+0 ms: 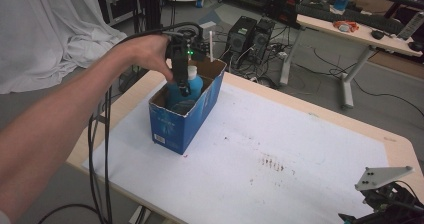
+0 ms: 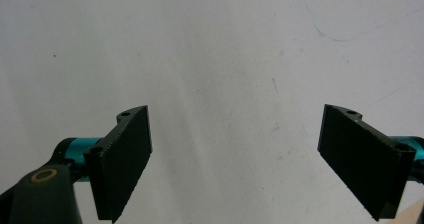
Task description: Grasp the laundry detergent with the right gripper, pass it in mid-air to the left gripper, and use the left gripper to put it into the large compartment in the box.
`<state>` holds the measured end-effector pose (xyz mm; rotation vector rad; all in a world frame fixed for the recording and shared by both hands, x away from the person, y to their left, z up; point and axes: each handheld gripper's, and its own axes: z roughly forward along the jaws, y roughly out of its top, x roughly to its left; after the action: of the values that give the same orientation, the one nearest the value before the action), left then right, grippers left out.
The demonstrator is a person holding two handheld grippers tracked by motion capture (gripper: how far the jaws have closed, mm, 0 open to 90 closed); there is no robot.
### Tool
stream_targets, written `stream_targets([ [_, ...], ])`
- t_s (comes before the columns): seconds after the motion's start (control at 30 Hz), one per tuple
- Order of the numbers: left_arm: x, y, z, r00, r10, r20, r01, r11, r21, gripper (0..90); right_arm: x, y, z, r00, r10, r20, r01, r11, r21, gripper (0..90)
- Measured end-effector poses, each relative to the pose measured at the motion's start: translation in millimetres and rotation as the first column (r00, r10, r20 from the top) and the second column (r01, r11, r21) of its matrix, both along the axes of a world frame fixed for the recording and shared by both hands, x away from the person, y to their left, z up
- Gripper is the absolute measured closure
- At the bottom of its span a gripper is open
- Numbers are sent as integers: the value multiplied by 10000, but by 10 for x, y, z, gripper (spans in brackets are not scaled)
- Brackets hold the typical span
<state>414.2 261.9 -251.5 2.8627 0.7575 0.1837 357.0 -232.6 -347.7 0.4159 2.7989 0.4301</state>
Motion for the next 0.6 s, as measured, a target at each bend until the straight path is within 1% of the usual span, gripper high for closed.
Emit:
stream_targets([
  [0.07,5,8,-42,9999,-96,-37,96,9999,62,381,0,-4,-3,10000,-18,-4,18,10000,10,132],
  [0.13,12,17,-97,9999,-158,-47,158,9999,29,381,3,-6,-1,10000,-24,-9,24,10000,-15,132],
  [0.2,19,18,-121,9998,-209,-75,209,9998,73,381,7,-3,-6,10000,-1,-5,1,10000,-38,132],
  [0.23,23,15,-146,9997,-261,-35,262,9996,85,381,7,-1,-7,10000,-1,-6,1,10000,-43,132],
  [0.27,23,15,-146,9997,-261,-35,262,9996,85,381,7,-1,-7,10000,-1,-6,1,10000,-43,132],
  [0.33,33,11,-168,9993,-369,-56,370,9991,228,381,7,7,-12,10000,-27,-22,27,10000,-68,132],
  [0.4,40,11,-187,9988,-491,-57,492,9984,276,381,8,11,-16,10000,-48,-25,47,9999,-91,132],
  [0.53,49,3,-220,9984,-567,-52,568,9978,353,381,13,17,-24,10000,-32,-27,32,9999,-100,132],
  [0.6,64,-6,-256,9976,-697,-44,698,9965,469,381,20,22,-26,10000,-16,-39,15,9999,-142,132],
])
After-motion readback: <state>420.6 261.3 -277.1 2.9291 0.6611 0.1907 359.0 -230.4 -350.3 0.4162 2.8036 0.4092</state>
